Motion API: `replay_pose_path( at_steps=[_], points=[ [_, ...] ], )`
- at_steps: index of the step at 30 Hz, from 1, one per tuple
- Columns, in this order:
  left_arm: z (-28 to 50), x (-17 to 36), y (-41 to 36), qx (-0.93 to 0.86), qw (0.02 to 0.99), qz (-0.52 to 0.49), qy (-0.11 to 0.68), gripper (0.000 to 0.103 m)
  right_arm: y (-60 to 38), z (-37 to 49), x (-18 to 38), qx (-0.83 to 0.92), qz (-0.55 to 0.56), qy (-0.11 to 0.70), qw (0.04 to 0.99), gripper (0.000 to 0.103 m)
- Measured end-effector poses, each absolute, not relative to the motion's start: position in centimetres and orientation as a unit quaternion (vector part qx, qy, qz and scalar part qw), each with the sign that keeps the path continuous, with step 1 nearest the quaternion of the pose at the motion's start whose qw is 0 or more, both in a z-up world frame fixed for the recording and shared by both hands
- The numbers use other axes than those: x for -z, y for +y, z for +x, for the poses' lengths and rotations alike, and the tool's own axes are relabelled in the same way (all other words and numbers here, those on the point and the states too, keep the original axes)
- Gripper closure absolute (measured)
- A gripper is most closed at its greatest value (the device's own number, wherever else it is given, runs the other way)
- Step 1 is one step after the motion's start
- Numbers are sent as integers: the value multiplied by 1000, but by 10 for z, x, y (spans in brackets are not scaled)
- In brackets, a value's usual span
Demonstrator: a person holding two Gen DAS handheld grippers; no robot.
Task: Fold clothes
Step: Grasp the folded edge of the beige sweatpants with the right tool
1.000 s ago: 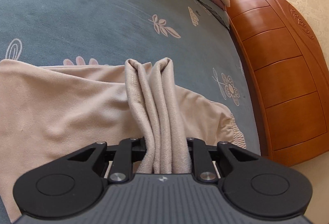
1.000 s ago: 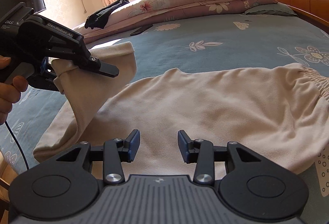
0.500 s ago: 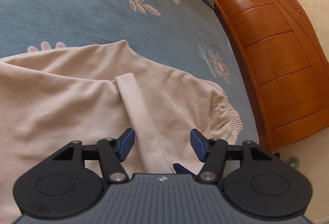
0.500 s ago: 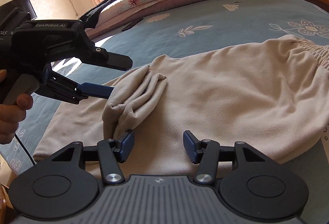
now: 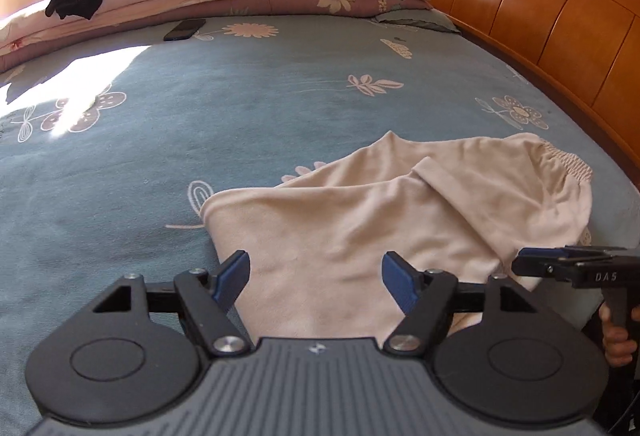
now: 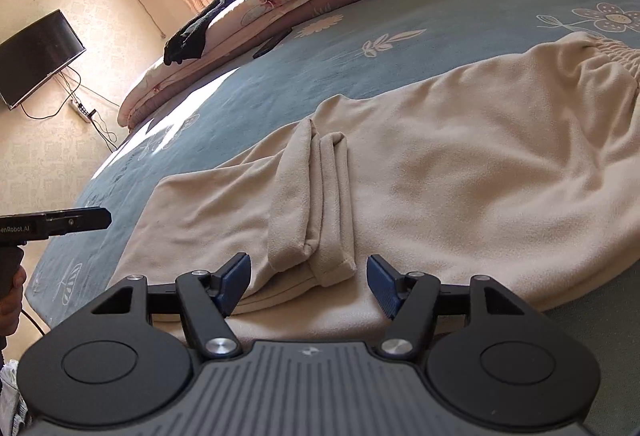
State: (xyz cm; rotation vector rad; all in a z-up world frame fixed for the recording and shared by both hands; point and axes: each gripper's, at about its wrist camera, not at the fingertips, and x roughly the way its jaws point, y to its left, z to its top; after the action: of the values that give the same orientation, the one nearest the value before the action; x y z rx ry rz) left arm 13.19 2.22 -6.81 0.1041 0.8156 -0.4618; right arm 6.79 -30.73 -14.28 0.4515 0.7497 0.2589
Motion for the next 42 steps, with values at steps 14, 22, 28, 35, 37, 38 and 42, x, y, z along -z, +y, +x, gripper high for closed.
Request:
replay_pose_path(
  at_steps=[14, 22, 28, 35, 37, 38, 42],
  points=[
    [65, 126, -11, 162, 892, 227, 355, 25, -291, 66, 133, -125, 183, 360, 906, 34],
    [80, 123, -3, 97, 920, 204, 321, 23, -289, 66, 132, -120, 177, 359, 908, 34],
    [77, 119, 21, 45, 930, 183, 316, 23, -290, 68, 131, -120, 183, 359, 907, 34],
    [82, 136, 28, 58, 914, 192, 353, 22, -295, 89, 139, -149, 243, 372, 883, 34],
    [84, 137, 33, 62, 912, 172, 367, 21, -299, 98, 139, -150, 258, 375, 878, 34],
    [82, 136, 33, 66, 913, 171, 365, 21, -302, 104, 141, -149, 270, 378, 873, 34],
    [73, 129, 37, 97, 909, 169, 367, 23, -309, 127, 152, -136, 309, 401, 852, 34]
  ],
)
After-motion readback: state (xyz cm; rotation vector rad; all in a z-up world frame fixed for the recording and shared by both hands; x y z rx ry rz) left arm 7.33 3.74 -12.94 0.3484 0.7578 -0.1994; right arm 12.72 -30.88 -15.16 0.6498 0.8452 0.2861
